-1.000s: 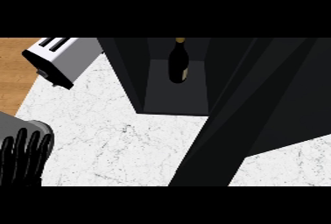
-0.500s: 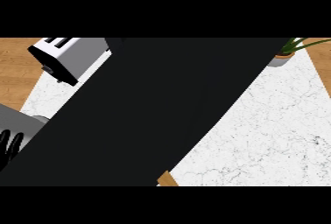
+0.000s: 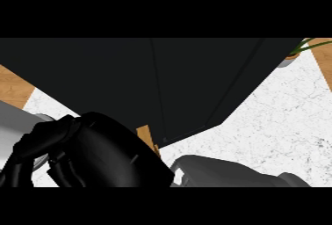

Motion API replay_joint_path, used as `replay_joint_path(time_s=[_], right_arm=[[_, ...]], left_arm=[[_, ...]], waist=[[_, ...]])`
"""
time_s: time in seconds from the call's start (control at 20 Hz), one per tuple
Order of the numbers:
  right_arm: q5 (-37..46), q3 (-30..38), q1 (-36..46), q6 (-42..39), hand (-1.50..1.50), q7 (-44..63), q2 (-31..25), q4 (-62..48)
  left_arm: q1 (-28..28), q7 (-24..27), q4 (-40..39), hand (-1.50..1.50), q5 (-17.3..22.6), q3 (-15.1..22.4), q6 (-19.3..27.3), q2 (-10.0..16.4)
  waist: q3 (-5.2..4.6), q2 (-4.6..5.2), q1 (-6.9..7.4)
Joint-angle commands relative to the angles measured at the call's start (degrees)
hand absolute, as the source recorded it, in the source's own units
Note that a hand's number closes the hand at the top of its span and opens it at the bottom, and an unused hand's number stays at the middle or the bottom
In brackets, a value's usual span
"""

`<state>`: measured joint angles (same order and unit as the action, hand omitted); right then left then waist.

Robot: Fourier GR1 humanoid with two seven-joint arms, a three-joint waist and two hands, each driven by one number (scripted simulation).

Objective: Pick up the wine, place it into the cabinet and close the cabinet

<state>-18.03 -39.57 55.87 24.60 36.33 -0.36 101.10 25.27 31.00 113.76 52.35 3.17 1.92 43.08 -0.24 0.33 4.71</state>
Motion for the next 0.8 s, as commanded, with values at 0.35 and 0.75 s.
replay_joint_path(time_s=[0.35,0.75], right_arm=[[-25.04,8.19,18.00,-12.66,1.50,-4.25,0.36,-25.17],[-33.92,11.14,20.12,-26.13,1.50,-11.52,0.36,-44.92]], left_arm=[[-0.16,-1.72,-2.67,-1.50,4.13,-6.53,-5.99,2.37],[1.29,-2.38,-1.03,-1.50,2.99,-7.07,-5.09,0.51]], waist=[[0.01,0.95,1.38],[0.11,0.45,-0.36]])
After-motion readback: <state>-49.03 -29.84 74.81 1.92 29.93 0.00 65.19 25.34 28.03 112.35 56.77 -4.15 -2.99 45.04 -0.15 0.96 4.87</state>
